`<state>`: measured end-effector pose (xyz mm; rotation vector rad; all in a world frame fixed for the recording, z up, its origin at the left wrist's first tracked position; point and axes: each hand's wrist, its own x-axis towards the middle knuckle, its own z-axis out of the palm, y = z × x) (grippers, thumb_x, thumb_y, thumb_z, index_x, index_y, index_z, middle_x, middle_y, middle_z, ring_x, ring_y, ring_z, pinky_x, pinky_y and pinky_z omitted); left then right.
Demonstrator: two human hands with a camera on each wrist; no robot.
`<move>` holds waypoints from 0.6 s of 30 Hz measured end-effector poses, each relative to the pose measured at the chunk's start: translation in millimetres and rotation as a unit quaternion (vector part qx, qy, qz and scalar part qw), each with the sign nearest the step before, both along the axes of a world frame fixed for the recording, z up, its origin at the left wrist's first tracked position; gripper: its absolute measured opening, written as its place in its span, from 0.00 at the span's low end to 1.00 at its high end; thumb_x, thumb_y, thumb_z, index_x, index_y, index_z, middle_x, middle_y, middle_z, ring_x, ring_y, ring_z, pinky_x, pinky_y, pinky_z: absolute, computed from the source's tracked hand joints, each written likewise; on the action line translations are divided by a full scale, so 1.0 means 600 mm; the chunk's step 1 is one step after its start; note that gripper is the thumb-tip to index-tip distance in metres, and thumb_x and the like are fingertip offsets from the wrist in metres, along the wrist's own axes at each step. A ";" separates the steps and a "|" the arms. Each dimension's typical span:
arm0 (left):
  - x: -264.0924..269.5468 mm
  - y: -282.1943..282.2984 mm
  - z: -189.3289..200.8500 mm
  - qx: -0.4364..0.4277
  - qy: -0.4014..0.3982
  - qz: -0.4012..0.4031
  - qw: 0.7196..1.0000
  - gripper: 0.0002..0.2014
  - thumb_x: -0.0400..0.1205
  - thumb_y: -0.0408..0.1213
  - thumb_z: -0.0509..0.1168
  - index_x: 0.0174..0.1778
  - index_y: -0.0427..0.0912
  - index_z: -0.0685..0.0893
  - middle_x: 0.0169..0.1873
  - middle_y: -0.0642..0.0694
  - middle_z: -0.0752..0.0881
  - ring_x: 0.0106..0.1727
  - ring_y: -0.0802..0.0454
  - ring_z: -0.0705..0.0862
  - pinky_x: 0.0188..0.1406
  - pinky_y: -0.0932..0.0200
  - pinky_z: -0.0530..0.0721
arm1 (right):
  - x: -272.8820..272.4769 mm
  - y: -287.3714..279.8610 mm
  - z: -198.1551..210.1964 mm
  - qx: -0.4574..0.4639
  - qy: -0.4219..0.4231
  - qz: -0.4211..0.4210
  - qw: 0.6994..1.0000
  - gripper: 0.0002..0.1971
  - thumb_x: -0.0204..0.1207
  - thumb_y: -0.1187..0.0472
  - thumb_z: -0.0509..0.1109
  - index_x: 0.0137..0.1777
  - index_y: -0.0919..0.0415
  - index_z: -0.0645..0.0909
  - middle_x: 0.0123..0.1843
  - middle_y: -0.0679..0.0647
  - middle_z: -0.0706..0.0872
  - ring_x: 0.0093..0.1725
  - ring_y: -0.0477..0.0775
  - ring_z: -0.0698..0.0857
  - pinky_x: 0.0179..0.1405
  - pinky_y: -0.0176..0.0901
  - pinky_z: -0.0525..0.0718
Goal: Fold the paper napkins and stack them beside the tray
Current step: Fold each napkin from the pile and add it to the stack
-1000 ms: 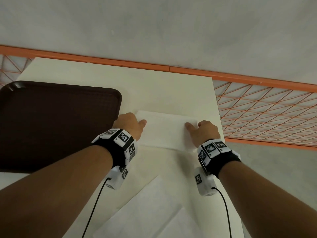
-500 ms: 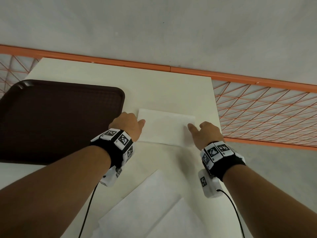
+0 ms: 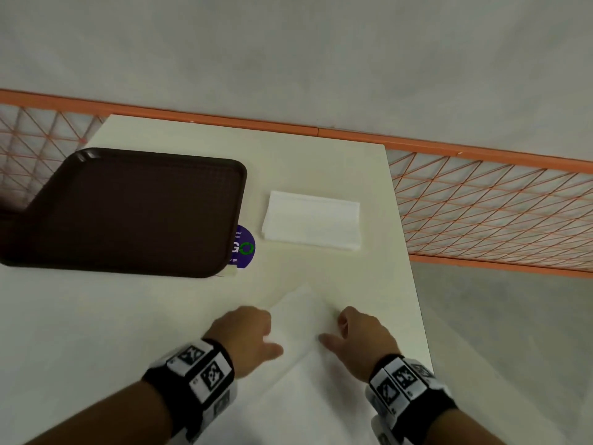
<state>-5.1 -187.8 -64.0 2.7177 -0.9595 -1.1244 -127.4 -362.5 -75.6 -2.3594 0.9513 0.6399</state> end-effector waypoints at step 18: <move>-0.018 0.063 -0.016 -0.202 -0.037 0.154 0.967 0.33 0.72 0.59 0.72 0.71 0.49 0.74 0.65 0.54 0.75 0.66 0.54 0.75 0.67 0.56 0.75 | -0.006 0.069 0.081 0.086 -0.183 0.057 0.978 0.11 0.74 0.50 0.73 0.34 0.47 0.75 0.37 0.45 0.84 0.38 0.47 0.81 0.40 0.40 0.80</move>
